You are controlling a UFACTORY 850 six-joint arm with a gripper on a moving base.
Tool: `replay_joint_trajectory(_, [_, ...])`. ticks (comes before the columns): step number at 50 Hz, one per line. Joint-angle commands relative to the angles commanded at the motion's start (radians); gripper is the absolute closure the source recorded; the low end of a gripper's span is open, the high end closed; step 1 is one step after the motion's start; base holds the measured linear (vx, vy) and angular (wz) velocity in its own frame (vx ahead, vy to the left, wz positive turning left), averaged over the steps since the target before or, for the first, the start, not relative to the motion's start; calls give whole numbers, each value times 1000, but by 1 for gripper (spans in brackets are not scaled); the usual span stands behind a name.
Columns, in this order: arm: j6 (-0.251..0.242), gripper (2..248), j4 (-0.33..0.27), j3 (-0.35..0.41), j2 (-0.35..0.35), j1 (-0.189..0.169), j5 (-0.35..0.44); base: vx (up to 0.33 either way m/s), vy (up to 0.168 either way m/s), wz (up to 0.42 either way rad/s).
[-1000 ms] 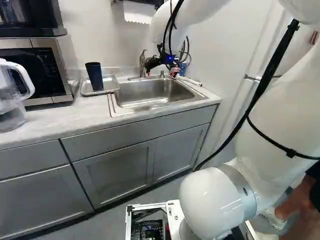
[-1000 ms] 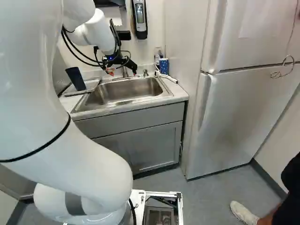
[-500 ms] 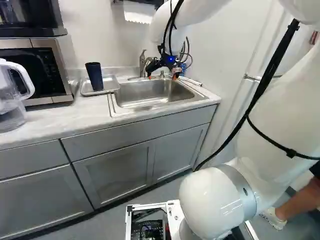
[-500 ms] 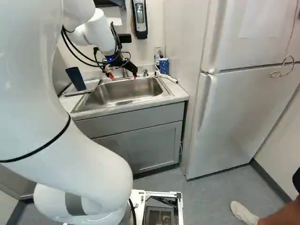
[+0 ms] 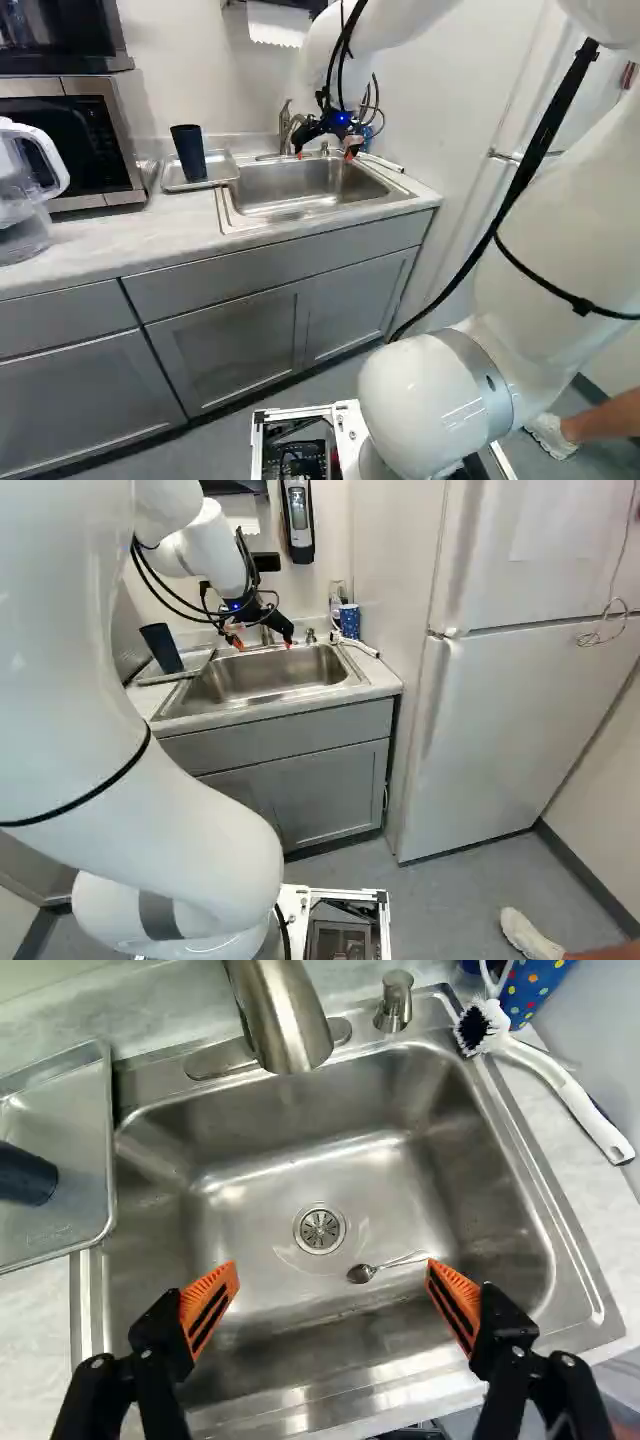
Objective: Rinse the cup and place it in the tray
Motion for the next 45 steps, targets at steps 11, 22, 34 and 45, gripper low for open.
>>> replay_joint_trajectory(11, [0,3,0,0,0,0,0,3,5,6])
replay_joint_trajectory(22, [0,3,0,0,0,0,0,-7,2,4])
replay_joint_trajectory(34, [0,3,0,0,0,0,0,-53,0,36])
replay_joint_trajectory(45, [0,3,0,0,0,0,0,-73,21,109])
